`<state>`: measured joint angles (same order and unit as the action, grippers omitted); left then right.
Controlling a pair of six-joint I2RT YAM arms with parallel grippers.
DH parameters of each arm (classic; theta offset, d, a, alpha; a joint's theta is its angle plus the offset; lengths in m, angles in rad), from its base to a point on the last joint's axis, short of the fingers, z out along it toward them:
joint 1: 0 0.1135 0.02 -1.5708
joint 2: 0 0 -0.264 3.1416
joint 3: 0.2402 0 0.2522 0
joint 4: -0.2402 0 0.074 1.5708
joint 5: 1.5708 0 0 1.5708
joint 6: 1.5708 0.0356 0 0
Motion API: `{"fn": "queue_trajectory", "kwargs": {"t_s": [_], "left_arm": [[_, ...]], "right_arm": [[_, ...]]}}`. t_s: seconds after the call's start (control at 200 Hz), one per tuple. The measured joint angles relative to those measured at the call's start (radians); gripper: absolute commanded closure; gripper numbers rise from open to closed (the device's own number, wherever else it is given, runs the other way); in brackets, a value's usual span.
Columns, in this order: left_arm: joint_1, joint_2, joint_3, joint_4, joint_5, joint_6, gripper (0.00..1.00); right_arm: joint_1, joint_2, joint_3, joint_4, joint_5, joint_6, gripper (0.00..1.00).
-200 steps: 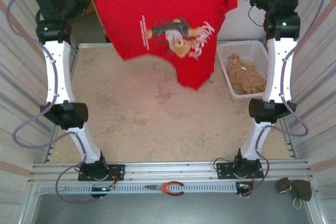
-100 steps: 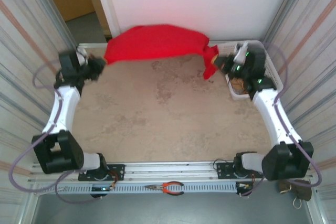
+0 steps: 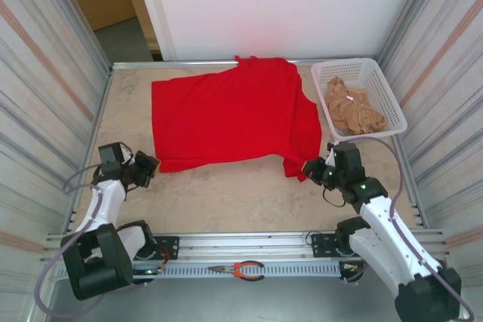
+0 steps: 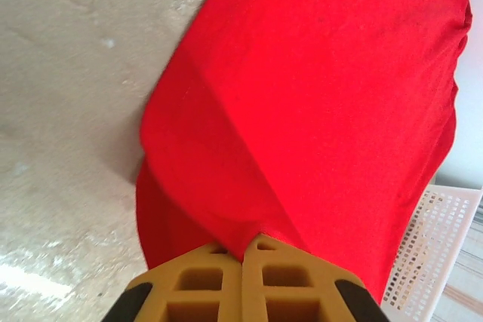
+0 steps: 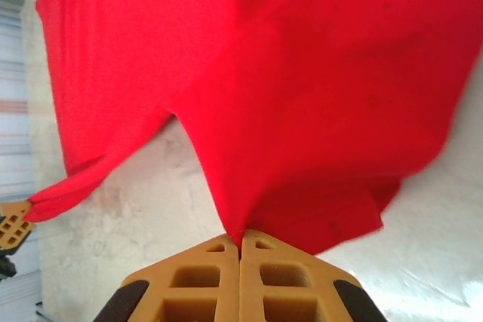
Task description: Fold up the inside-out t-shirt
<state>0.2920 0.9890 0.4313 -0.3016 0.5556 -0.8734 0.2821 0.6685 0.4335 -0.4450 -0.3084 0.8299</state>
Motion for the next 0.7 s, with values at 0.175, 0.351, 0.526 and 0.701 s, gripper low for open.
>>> {"fn": "queue_trajectory", "kwargs": {"t_s": [0.175,0.351,0.526,0.701], "left_arm": [[0.018,-0.148,-0.031,-0.068,-0.008,0.010,1.00],[0.032,-0.302,-0.061,-0.176,-0.019,0.013,1.00],[0.034,-0.376,-0.067,-0.243,0.002,0.024,0.72],[0.034,-0.376,-0.050,-0.296,0.005,0.047,0.49]], "right_arm": [[0.013,-0.139,-0.021,-0.107,0.001,0.029,1.00],[0.074,-0.204,-0.021,-0.177,-0.002,0.064,1.00],[0.183,-0.165,-0.021,-0.192,0.000,0.093,0.84],[0.311,-0.032,0.005,-0.208,0.023,0.102,0.37]]}}
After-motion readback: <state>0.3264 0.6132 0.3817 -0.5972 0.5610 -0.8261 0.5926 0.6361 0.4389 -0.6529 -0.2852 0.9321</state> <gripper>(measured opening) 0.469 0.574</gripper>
